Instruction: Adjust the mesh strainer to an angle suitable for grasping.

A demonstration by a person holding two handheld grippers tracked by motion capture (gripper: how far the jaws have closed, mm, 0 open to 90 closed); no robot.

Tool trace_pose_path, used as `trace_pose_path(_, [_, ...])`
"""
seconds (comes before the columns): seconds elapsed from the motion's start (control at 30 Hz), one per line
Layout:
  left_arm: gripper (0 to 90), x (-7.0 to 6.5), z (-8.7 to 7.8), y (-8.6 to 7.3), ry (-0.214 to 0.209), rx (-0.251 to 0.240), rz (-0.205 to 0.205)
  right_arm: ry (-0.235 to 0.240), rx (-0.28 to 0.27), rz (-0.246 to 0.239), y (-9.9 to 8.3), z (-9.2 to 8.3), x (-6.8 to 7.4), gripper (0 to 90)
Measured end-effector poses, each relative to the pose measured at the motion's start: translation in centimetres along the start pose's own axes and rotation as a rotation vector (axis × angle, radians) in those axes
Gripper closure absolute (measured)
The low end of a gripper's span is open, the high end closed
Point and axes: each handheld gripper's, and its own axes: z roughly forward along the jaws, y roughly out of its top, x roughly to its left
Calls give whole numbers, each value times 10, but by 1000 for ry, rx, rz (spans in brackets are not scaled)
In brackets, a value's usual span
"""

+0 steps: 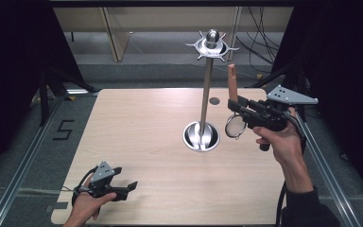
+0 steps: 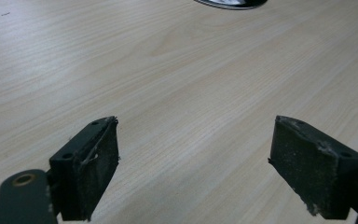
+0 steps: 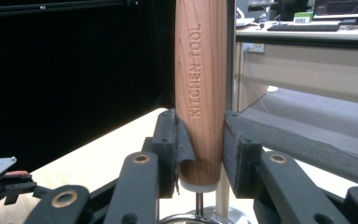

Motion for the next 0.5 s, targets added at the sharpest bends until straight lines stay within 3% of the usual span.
trace_pose_path(0.07, [148,0,0,0,2,4,-1,-5,-11,-23,4,2,-1,697])
trace_pose_path(0.13, [148,0,0,0,-2,2,1,-2,-8,6,7,3,2,697])
trace_pose_path(0.5, [148,0,0,0,-5,-2,2,-16,-11,-14,17,12,3,698])
